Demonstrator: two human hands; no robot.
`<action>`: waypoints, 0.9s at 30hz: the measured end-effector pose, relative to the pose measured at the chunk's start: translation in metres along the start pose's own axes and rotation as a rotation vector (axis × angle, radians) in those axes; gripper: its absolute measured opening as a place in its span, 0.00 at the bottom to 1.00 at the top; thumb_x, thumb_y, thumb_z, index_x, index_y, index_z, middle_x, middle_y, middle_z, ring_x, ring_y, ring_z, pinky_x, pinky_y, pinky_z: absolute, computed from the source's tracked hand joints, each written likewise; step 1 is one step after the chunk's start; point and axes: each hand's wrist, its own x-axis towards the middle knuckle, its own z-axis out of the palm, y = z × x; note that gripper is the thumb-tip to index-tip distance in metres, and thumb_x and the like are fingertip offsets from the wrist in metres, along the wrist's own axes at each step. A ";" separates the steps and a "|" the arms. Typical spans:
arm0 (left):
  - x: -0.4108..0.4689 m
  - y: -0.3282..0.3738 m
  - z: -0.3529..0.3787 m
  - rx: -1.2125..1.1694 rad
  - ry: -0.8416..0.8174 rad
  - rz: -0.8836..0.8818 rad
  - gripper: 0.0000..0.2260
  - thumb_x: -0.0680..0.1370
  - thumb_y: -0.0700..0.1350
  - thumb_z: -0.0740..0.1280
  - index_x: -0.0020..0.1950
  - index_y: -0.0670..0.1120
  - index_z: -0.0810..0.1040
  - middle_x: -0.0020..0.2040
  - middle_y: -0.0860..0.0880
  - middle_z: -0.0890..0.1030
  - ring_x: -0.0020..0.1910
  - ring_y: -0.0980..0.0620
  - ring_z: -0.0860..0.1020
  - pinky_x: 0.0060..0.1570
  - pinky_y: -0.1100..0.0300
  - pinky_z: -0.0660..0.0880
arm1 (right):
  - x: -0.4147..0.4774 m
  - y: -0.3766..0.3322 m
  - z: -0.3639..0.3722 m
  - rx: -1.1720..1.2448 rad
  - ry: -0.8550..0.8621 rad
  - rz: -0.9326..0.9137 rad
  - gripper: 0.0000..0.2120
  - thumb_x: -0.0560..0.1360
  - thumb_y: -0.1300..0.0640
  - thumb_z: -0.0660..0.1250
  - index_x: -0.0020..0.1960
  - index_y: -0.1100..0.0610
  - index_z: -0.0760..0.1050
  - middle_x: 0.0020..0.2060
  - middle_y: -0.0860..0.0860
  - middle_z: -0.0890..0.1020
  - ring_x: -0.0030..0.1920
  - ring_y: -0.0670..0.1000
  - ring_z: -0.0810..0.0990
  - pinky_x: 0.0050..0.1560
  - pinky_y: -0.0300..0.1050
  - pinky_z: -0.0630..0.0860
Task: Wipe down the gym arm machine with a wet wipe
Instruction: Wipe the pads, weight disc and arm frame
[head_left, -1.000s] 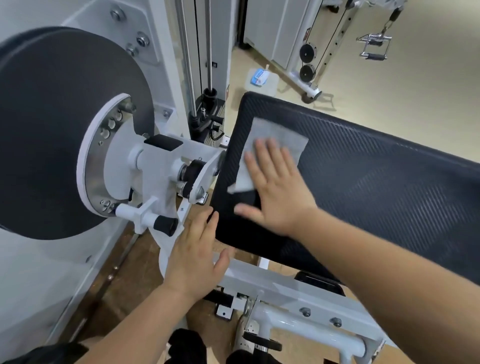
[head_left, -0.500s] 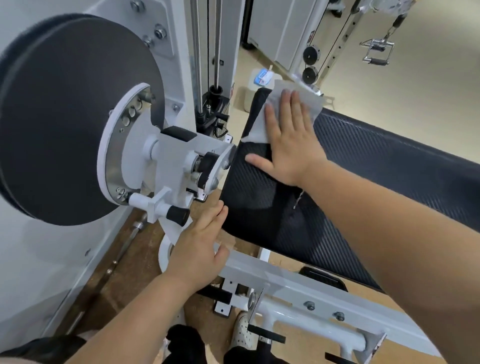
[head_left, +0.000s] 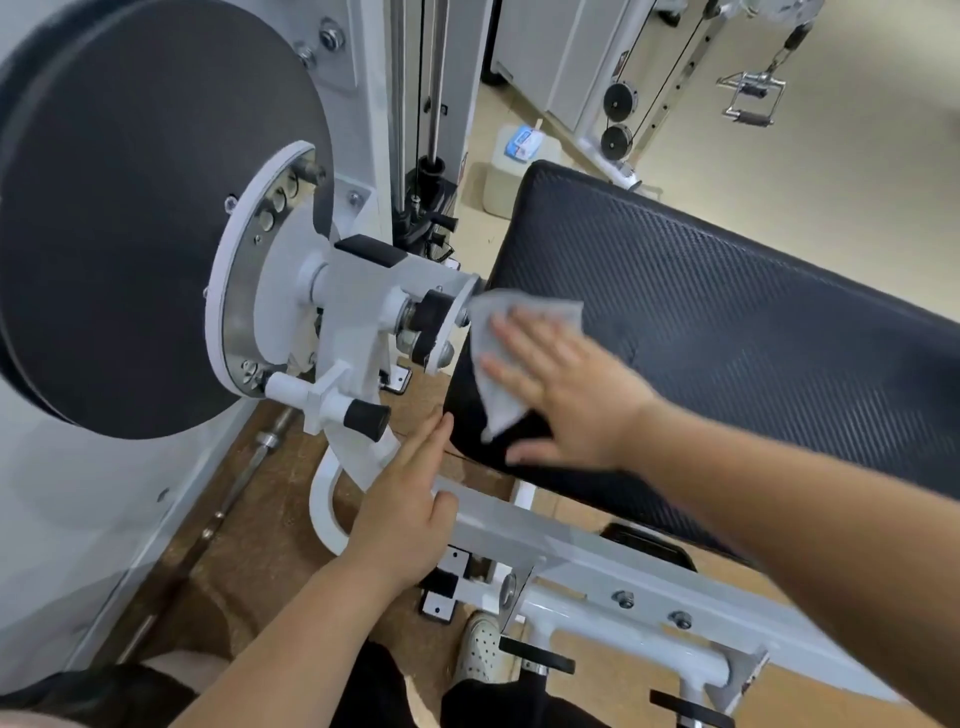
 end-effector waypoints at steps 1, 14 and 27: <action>0.001 0.001 -0.001 0.013 0.004 -0.004 0.32 0.81 0.39 0.60 0.82 0.57 0.53 0.79 0.65 0.49 0.71 0.79 0.44 0.69 0.78 0.47 | 0.011 0.023 -0.013 -0.003 0.008 0.094 0.51 0.74 0.20 0.42 0.84 0.54 0.44 0.81 0.62 0.42 0.81 0.66 0.40 0.80 0.66 0.46; 0.004 -0.002 -0.012 -0.030 0.007 -0.017 0.30 0.80 0.36 0.59 0.80 0.56 0.61 0.79 0.61 0.59 0.79 0.63 0.56 0.74 0.68 0.52 | -0.002 -0.082 0.015 0.194 0.001 0.184 0.47 0.77 0.23 0.38 0.84 0.55 0.43 0.83 0.58 0.42 0.82 0.63 0.36 0.81 0.65 0.47; 0.006 0.042 -0.004 0.450 -0.073 0.098 0.32 0.81 0.46 0.60 0.83 0.47 0.52 0.83 0.53 0.43 0.82 0.50 0.48 0.80 0.49 0.50 | -0.001 0.076 -0.040 0.176 -0.018 0.612 0.55 0.72 0.19 0.39 0.83 0.57 0.33 0.81 0.63 0.34 0.80 0.65 0.33 0.80 0.62 0.36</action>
